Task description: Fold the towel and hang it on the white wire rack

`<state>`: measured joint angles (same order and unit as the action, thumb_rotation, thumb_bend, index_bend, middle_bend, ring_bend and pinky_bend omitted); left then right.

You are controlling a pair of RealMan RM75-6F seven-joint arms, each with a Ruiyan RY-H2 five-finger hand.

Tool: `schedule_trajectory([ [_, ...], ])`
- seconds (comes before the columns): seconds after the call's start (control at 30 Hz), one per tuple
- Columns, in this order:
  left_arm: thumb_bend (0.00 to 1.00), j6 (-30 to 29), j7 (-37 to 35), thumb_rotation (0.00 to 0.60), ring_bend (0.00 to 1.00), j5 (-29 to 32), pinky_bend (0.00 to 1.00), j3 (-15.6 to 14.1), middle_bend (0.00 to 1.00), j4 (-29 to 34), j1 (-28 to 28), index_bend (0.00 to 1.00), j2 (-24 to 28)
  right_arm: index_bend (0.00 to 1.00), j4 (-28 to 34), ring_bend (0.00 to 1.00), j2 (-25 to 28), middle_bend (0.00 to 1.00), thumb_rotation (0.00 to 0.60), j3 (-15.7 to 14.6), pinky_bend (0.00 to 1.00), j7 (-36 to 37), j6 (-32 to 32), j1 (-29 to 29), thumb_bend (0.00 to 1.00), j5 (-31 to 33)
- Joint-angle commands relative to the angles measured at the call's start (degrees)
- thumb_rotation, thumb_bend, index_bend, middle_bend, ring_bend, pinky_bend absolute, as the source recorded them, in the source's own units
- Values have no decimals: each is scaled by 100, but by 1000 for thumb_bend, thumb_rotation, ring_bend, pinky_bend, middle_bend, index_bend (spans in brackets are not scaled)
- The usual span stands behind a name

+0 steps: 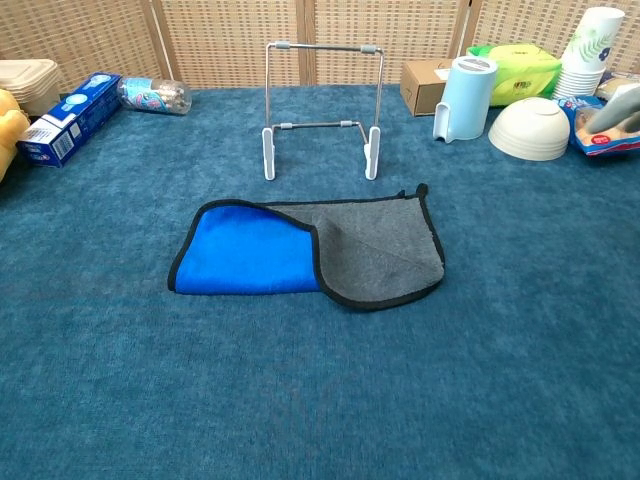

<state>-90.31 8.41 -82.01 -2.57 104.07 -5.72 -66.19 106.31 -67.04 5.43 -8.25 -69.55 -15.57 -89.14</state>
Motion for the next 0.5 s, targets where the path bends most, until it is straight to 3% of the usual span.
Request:
schedule_trajectory([
  [0.03, 337, -2, -26, 600, 0, -11, 0, 23, 107, -11, 36, 249, -17, 211, 104, 186, -137, 203, 600, -41, 298, -134, 127, -124, 215, -12],
  [0.23, 335, 56, -30, 600, 0, -41, 0, 104, 107, -18, 60, 249, -27, 171, 188, 149, -498, 161, 600, -74, 270, -228, 413, -376, 169, 40],
  [0.5, 333, 55, -51, 600, 0, -97, 0, 240, 107, -1, 83, 249, 31, 76, 249, 96, -1188, 116, 600, 108, 232, -763, 898, -891, 143, 368],
])
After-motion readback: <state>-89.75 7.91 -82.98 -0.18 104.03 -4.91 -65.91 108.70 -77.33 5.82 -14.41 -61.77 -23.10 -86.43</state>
